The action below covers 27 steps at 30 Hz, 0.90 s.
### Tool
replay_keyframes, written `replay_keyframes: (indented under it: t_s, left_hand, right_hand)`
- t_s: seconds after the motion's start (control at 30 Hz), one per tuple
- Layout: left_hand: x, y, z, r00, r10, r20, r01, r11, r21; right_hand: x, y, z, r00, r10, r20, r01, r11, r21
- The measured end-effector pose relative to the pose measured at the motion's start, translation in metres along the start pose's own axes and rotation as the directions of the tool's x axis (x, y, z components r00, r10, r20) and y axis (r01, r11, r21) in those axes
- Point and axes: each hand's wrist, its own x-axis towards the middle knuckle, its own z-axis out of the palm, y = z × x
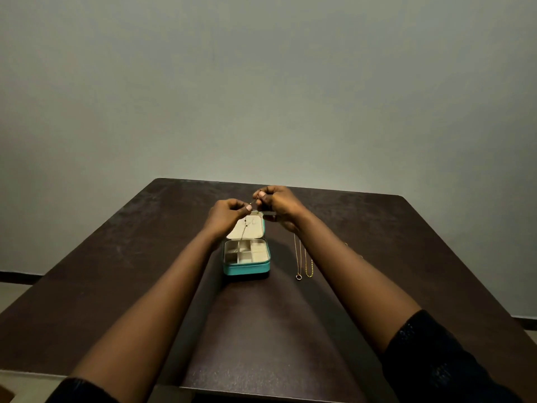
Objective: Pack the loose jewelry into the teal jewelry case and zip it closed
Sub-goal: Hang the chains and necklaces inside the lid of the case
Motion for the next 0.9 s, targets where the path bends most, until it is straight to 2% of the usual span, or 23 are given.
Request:
replay_keyframes:
  t_s: [0.07, 0.13, 0.2, 0.27, 0.37, 0.47, 0.53, 0.6, 0.67, 0.8, 0.9]
  left_hand:
    - [0.0, 0.009, -0.001, 1.0, 0.015, 0.011, -0.014, 0.998, -0.062]
    - [-0.003, 0.022, -0.002, 0.998, -0.002, 0.057, 0.014, 0.976, -0.217]
    - [-0.005, 0.033, -0.004, 0.991, -0.055, 0.12, 0.094, 0.931, -0.353]
    - [-0.006, 0.039, -0.006, 0.972, -0.127, 0.196, 0.195, 0.903, -0.384]
    - [-0.006, 0.042, -0.01, 0.911, -0.226, 0.344, 0.334, 0.894, -0.298]
    - [-0.005, 0.04, -0.013, 0.872, -0.261, 0.414, 0.316, 0.946, -0.07]
    - [-0.006, 0.038, -0.014, 0.868, -0.252, 0.427, 0.266, 0.964, 0.029]
    - [-0.006, 0.035, -0.015, 0.876, -0.23, 0.423, 0.234, 0.971, 0.044]
    - [-0.004, 0.032, -0.016, 0.896, -0.206, 0.394, 0.219, 0.976, 0.013]
    - [0.004, 0.026, -0.017, 0.949, -0.218, 0.229, 0.251, 0.959, -0.128]
    - [0.012, 0.026, -0.017, 0.937, -0.255, 0.239, 0.312, 0.919, -0.241]
  right_hand:
    - [0.0, -0.003, -0.006, 1.0, -0.007, -0.021, 0.008, 1.0, 0.009]
    - [0.0, -0.006, -0.01, 0.999, -0.028, -0.032, 0.028, 0.999, 0.023]
    - [-0.001, -0.01, -0.014, 0.998, -0.049, -0.043, 0.051, 0.997, 0.053]
    - [-0.001, -0.013, -0.018, 0.996, -0.065, -0.066, 0.07, 0.995, 0.077]
    - [-0.001, -0.019, -0.026, 0.99, -0.091, -0.111, 0.102, 0.991, 0.092]
    - [-0.002, -0.025, -0.036, 0.983, -0.131, -0.132, 0.144, 0.986, 0.089]
    - [-0.002, -0.028, -0.045, 0.977, -0.151, -0.148, 0.164, 0.983, 0.082]
    - [-0.003, -0.029, -0.053, 0.973, -0.148, -0.175, 0.164, 0.983, 0.081]
    - [-0.005, -0.028, -0.061, 0.97, -0.126, -0.209, 0.148, 0.984, 0.096]
    - [-0.012, -0.018, -0.075, 0.966, -0.06, -0.25, 0.112, 0.974, 0.198]
    - [-0.018, -0.008, -0.081, 0.969, 0.004, -0.247, 0.078, 0.944, 0.322]
